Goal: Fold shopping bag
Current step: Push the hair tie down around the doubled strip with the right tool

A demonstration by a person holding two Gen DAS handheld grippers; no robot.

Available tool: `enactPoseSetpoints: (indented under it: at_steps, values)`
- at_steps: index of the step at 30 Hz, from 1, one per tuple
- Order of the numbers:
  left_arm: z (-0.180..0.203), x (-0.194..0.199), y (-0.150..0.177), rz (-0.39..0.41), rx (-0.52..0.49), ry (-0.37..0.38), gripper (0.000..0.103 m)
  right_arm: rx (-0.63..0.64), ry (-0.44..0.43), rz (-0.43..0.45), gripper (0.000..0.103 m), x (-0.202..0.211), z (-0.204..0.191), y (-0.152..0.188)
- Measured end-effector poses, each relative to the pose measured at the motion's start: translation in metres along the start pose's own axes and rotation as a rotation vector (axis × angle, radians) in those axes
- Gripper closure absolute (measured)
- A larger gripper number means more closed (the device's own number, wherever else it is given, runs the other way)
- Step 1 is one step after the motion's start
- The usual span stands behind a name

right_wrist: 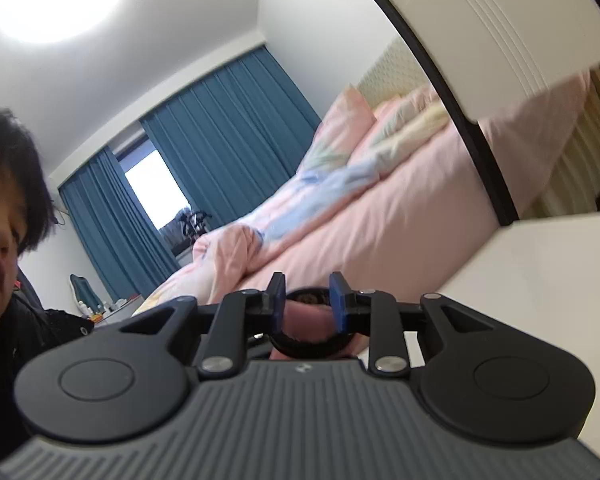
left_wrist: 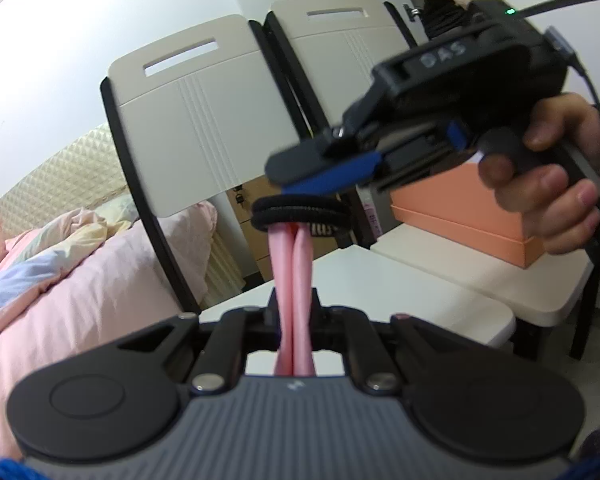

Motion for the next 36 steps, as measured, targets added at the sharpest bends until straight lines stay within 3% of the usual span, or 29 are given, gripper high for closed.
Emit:
enactPoseSetpoints:
  at_steps: [3, 7, 13, 27, 36]
  values:
    - [-0.004, -0.002, 0.001, -0.016, 0.019, -0.006, 0.091, 0.022, 0.001, 0.028, 0.081, 0.0, -0.006, -0.007]
    - [-0.005, 0.0, 0.0, -0.006, 0.004, -0.019, 0.091, 0.012, 0.03, -0.034, 0.082, -0.012, -0.004, 0.001]
    - [-0.006, 0.003, -0.001, 0.014, -0.035, -0.071, 0.094, 0.052, 0.075, -0.084, 0.077, -0.023, -0.006, 0.009]
    - [-0.007, 0.01, -0.01, 0.06, -0.058, -0.112, 0.095, 0.084, 0.072, -0.054, 0.067, -0.027, -0.009, 0.012]
    - [-0.016, 0.012, -0.014, 0.068, 0.01, -0.113, 0.095, -0.138, 0.008, 0.031, 0.052, -0.03, 0.0, 0.004]
Point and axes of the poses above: each gripper's, at about its wrist camera, not at the fingertips, and x roughly against the way its jaws point, z to its right, y to its underside, the point moved 10 cm from there along -x, roughly the way its jaws point, and after that the axes turned 8 degrees about -y, right-handed, at the moved point
